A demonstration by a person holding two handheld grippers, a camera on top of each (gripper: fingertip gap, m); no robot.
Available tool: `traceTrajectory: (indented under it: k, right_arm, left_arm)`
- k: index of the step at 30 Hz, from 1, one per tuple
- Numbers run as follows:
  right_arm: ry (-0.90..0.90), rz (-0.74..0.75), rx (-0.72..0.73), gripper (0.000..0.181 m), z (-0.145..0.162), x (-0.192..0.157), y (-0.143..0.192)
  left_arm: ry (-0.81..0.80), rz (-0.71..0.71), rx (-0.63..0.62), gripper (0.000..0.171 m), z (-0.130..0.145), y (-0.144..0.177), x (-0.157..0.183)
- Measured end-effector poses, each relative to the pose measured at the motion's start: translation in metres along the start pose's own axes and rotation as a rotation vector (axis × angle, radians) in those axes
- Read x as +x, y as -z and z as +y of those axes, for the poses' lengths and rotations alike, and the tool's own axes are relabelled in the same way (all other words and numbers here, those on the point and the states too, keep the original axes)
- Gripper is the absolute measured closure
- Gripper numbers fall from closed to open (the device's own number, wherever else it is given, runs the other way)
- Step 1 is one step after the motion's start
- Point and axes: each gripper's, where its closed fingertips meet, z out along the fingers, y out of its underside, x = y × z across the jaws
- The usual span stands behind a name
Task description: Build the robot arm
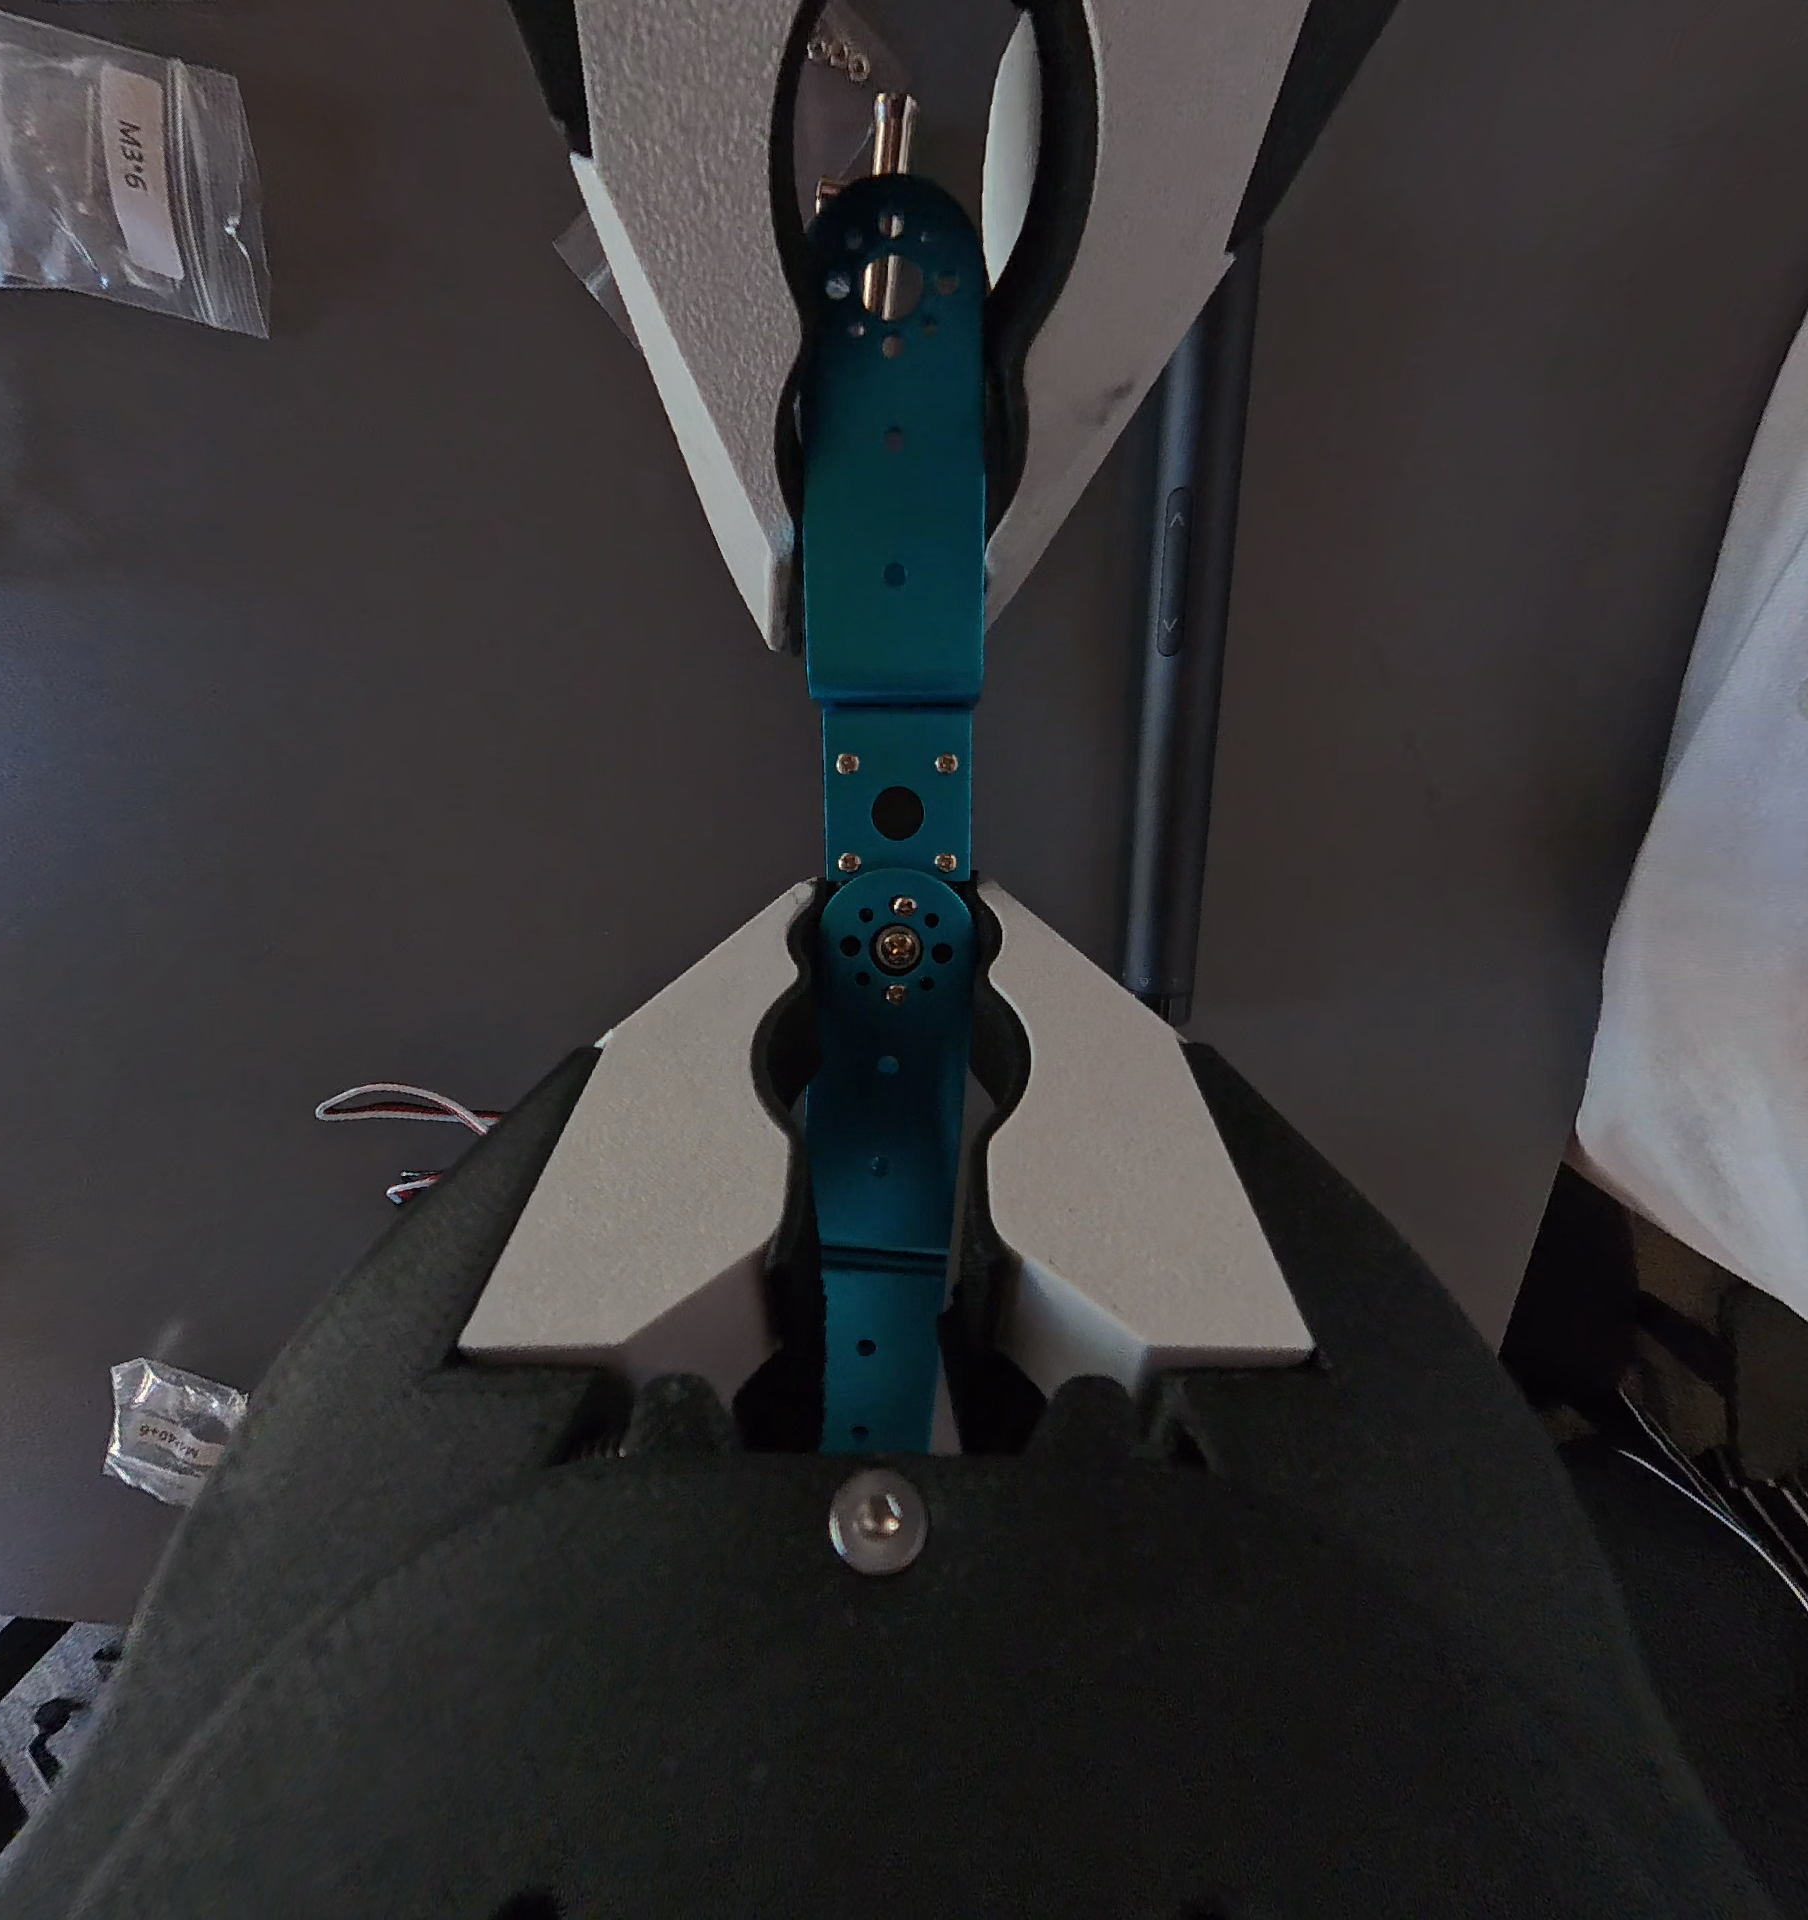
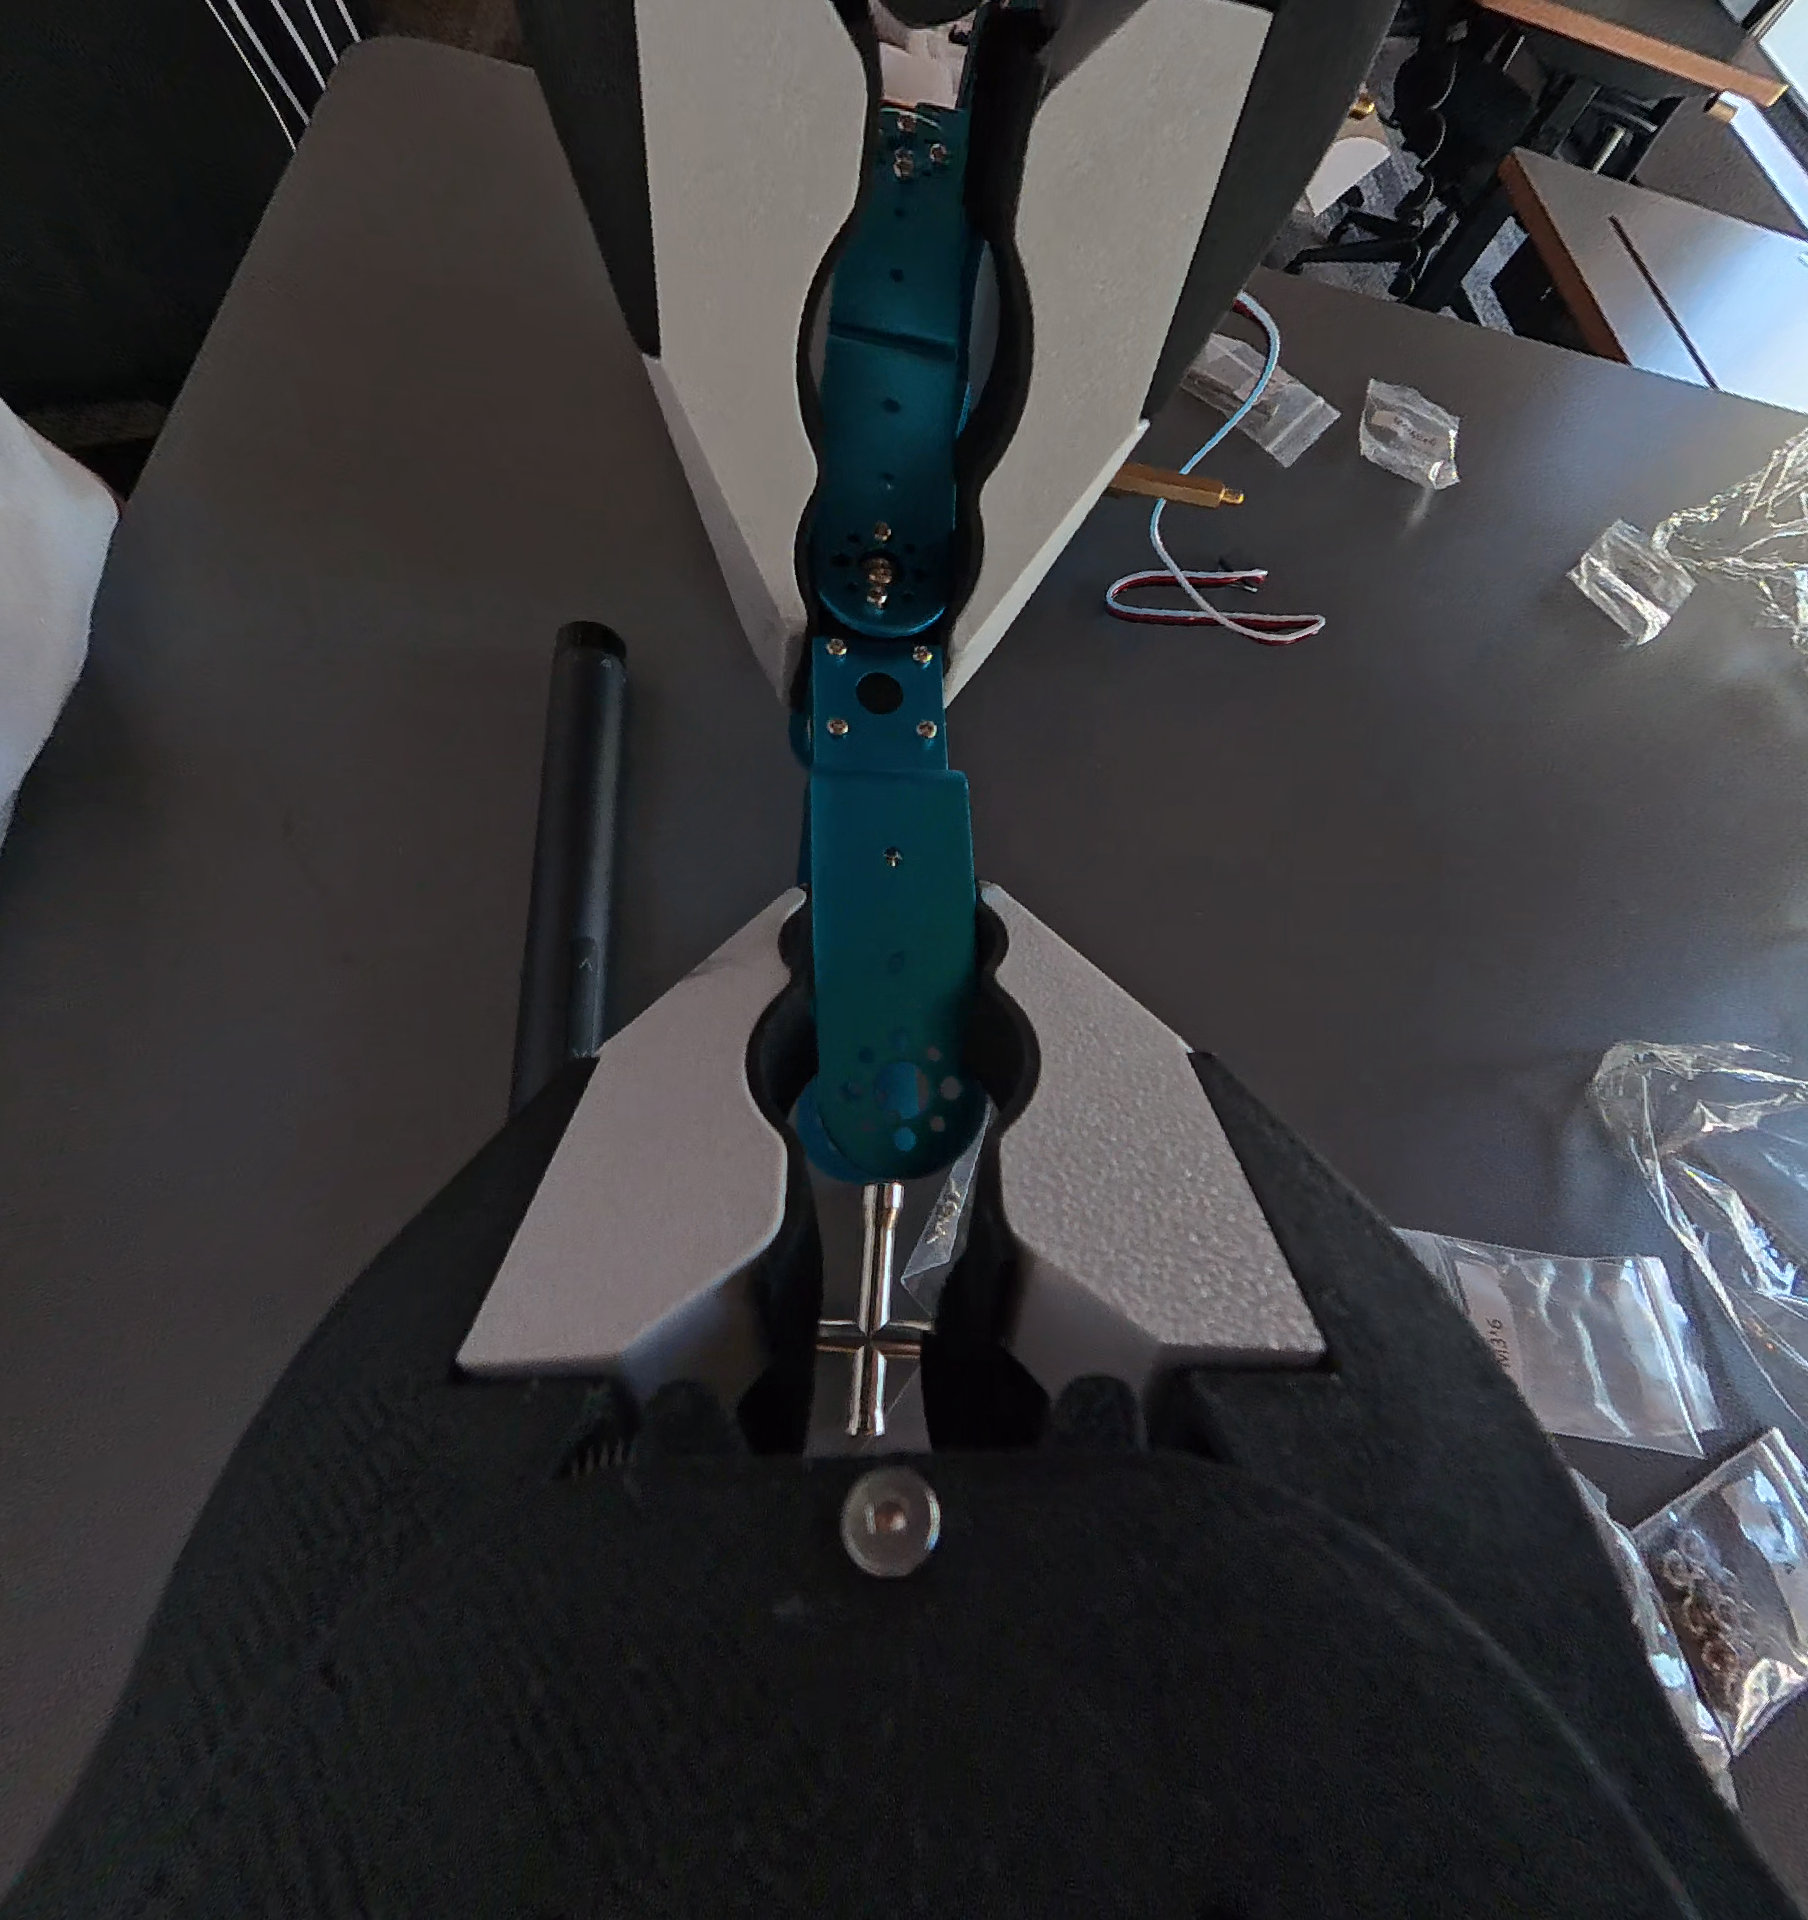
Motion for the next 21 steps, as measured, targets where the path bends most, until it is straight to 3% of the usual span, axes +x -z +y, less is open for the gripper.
traceTrajectory:
  k: [21]
  right_arm:
    - [-0.031,0.014,0.038,0.156,-0.0061,0.0015,0.0023]
  left_arm:
    - [0.025,-0.044,0.032,0.146,0.0026,0.0021,-0.0008]
